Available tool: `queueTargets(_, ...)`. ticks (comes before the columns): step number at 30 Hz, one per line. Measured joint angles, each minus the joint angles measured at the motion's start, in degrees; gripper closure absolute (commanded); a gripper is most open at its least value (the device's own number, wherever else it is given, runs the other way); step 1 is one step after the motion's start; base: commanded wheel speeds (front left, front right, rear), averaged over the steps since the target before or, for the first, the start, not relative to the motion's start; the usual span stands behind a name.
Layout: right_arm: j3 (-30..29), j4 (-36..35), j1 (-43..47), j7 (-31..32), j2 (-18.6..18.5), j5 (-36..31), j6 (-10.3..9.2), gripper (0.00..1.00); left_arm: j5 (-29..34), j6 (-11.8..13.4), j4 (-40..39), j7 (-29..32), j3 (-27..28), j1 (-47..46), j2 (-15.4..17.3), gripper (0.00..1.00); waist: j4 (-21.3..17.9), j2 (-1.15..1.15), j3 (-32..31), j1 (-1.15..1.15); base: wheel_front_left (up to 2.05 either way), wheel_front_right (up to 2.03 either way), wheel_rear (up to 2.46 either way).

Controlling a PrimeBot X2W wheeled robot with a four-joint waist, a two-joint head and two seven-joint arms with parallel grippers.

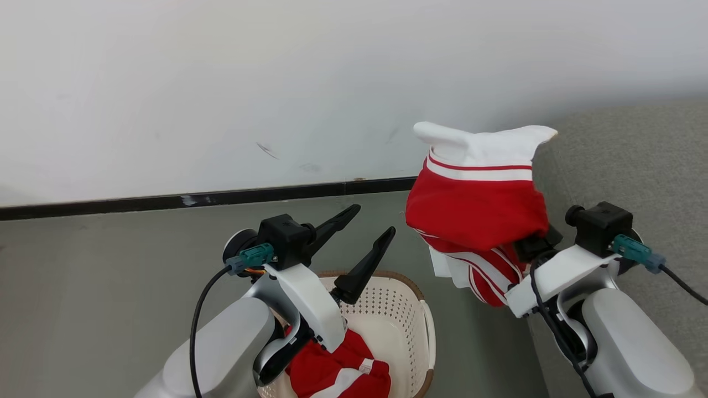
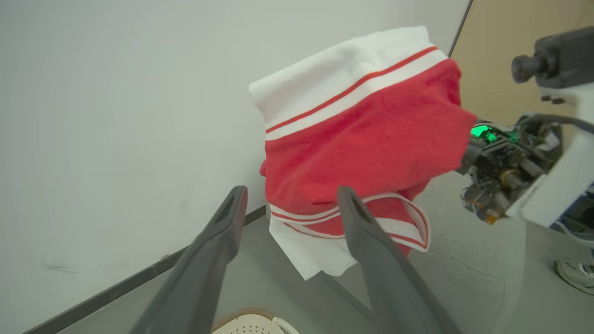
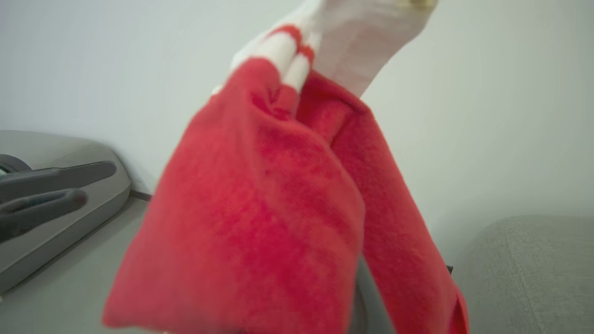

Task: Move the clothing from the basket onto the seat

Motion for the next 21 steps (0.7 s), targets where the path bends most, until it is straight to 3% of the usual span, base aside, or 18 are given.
queueTargets(21, -10.93, -7.83, 6.09, 0.0, -0.86, -1.93, 0.0, 1.0, 0.94, -0.87, -0.87, -0.91, -1.89, 0.15, 1.37, 0.0, -7.41, 0.0, 0.52, 0.0, 0.0, 0.0, 0.0)
